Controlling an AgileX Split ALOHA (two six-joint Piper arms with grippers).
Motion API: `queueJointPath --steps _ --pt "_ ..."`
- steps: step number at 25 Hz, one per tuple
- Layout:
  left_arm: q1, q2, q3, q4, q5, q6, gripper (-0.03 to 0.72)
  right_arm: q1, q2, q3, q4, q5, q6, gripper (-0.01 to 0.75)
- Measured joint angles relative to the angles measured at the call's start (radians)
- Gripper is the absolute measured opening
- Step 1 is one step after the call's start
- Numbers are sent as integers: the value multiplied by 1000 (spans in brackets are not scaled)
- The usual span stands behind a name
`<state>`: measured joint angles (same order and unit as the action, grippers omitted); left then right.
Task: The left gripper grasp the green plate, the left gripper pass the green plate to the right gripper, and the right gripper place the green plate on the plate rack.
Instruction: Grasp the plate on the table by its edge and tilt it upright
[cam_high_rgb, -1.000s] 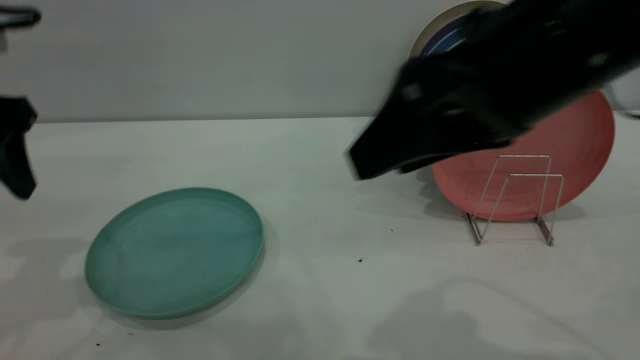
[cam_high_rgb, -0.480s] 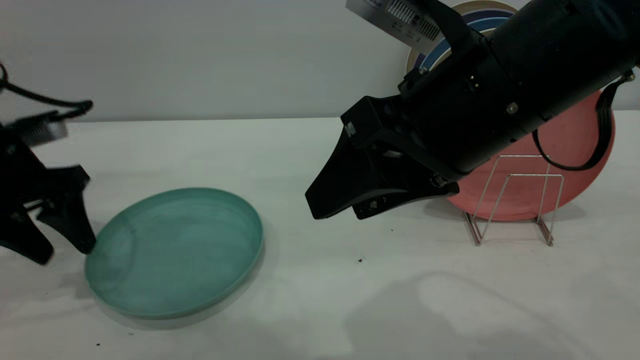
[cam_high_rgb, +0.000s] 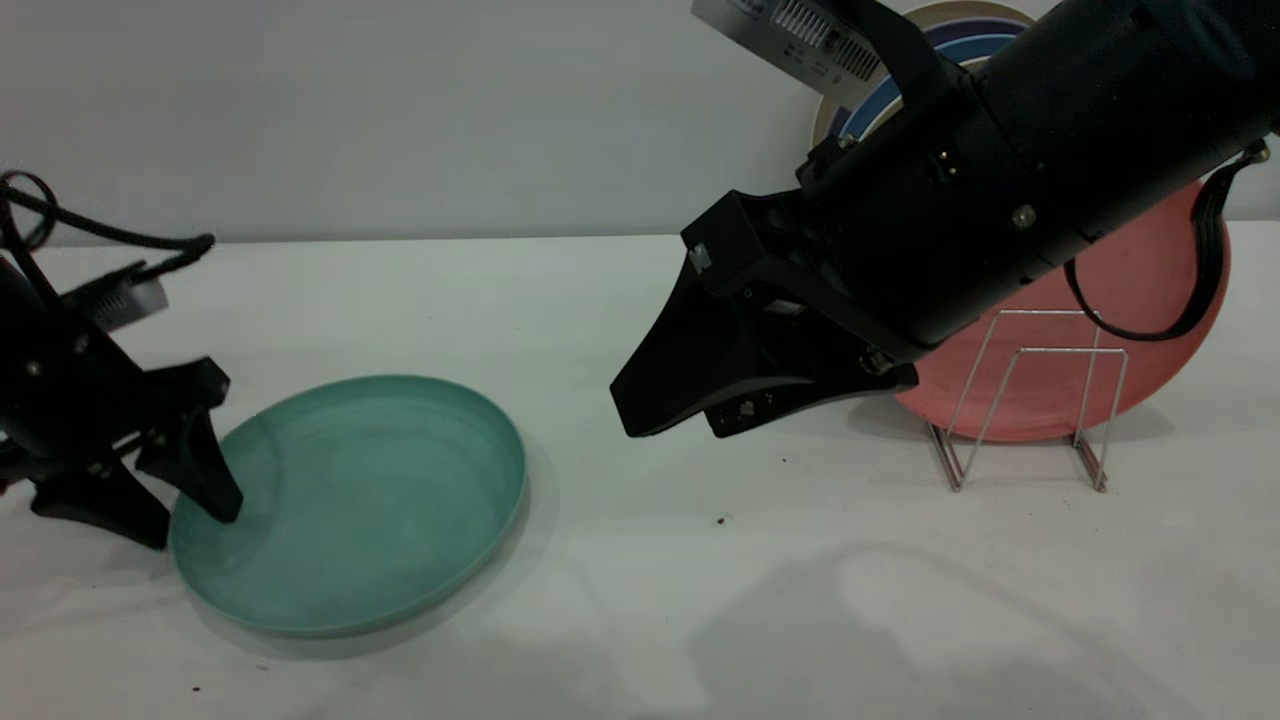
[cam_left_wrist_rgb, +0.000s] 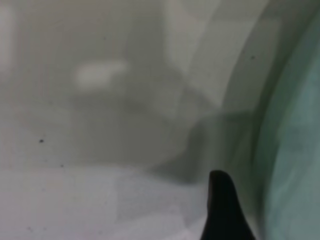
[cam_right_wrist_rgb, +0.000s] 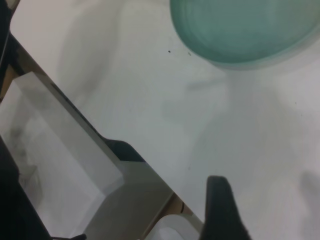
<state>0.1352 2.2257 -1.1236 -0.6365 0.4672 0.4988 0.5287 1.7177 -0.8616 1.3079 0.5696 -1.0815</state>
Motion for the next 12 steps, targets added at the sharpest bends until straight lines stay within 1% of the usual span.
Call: queueJointPath --steps 4,7,12 --pt "0 20 0 -20 -2 14 413 0 0 0 0 -1 0 508" --pt "0 27 0 -66 -3 48 351 0 0 0 0 -8 0 508" --pt "0 42 0 -117 -10 79 226 0 0 0 0 -21 4 508"
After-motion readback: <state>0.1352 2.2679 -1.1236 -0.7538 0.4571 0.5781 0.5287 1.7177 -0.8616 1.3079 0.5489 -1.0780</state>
